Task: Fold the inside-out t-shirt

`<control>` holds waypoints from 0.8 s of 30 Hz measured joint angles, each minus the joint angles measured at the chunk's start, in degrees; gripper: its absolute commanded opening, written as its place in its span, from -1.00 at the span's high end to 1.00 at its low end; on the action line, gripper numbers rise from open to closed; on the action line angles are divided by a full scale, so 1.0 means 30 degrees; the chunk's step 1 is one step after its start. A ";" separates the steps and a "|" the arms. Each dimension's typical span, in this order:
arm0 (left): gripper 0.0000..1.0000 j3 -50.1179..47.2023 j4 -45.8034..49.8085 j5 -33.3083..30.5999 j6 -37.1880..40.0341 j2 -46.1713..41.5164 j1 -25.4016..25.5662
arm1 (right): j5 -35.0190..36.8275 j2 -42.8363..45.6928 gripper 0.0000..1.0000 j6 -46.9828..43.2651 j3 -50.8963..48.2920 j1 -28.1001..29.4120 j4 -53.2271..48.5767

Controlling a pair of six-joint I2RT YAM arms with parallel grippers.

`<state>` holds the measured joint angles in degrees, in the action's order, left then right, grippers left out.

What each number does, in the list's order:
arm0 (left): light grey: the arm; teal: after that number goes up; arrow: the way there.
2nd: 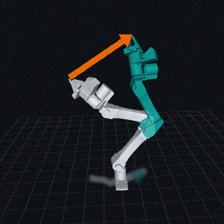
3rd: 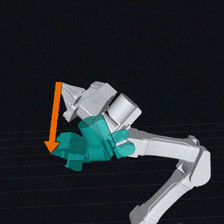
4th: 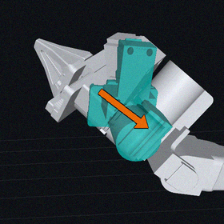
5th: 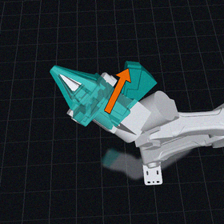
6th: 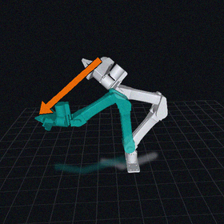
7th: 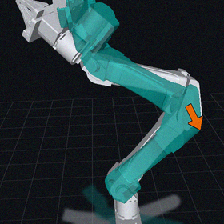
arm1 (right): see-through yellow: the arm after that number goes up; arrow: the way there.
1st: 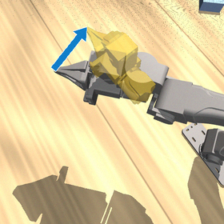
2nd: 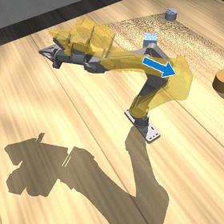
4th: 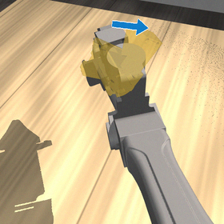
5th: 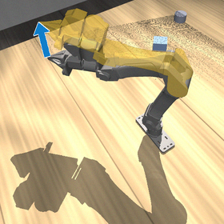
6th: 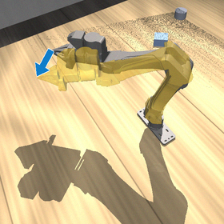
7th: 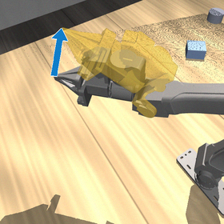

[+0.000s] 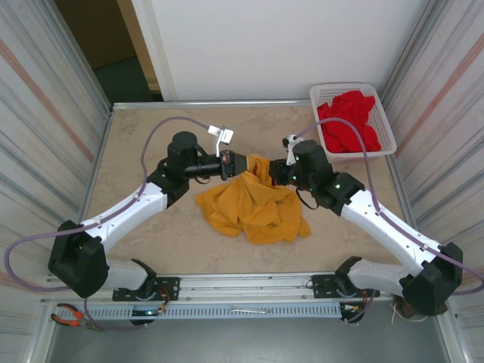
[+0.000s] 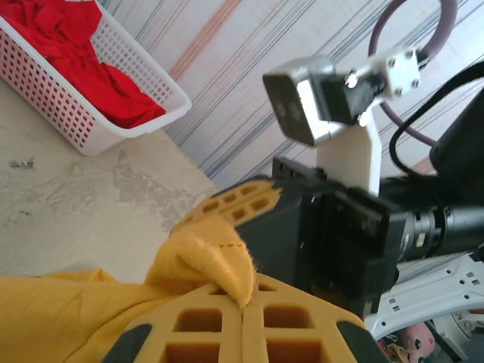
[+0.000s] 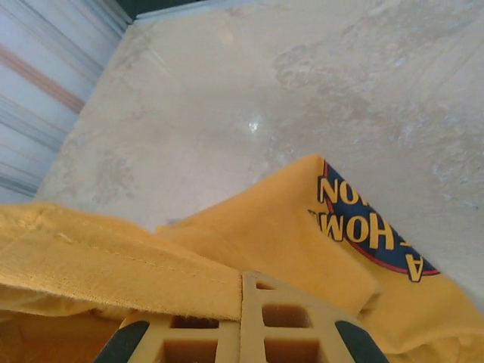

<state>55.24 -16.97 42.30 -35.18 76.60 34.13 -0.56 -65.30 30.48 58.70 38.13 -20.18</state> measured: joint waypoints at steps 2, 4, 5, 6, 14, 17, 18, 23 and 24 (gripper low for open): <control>0.02 -0.0240 0.0204 -0.0299 0.0299 -0.0015 -0.0058 | -0.0656 0.0335 1.00 0.0000 0.0015 -0.0211 0.0015; -0.22 -0.0692 0.0466 -0.0889 0.0386 -0.0073 -0.0262 | -0.1282 0.0743 1.00 0.0044 0.0007 -0.0226 0.0080; -0.28 -0.0984 0.0714 -0.1290 0.0408 -0.0131 -0.0408 | -0.1596 0.0984 1.00 0.0138 0.0000 -0.0226 0.0146; -0.32 -0.1239 0.0874 -0.1632 0.0466 -0.0204 -0.0539 | -0.1887 0.1209 1.00 0.0197 -0.0029 -0.0219 0.0226; -0.33 -0.3752 0.2922 -0.6717 0.0452 -0.3912 0.0823 | -0.3315 0.2295 1.00 0.1792 -0.1770 0.0029 0.1639; -0.27 -0.4634 0.3402 -1.0149 0.0561 -0.6062 0.3585 | -0.3402 0.2127 1.00 0.2215 -0.1967 0.0342 0.1770; -0.24 -0.4911 0.3461 -1.1409 0.0663 -0.6623 0.4685 | -0.3395 0.2055 1.00 0.2288 -0.1967 0.0459 0.1872; -0.25 -0.5340 0.3883 -1.6203 0.1027 -0.7096 0.8735 | -0.3315 0.1676 1.00 0.2652 -0.1967 0.0852 0.2135; -0.26 -0.5333 0.3956 -1.7005 0.1137 -0.6856 0.9194 | -0.3279 0.1610 1.00 0.2703 -0.1967 0.0925 0.2178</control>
<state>39.24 -5.10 -8.71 -31.77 56.03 61.71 -10.39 -60.47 38.59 52.80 40.91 -13.65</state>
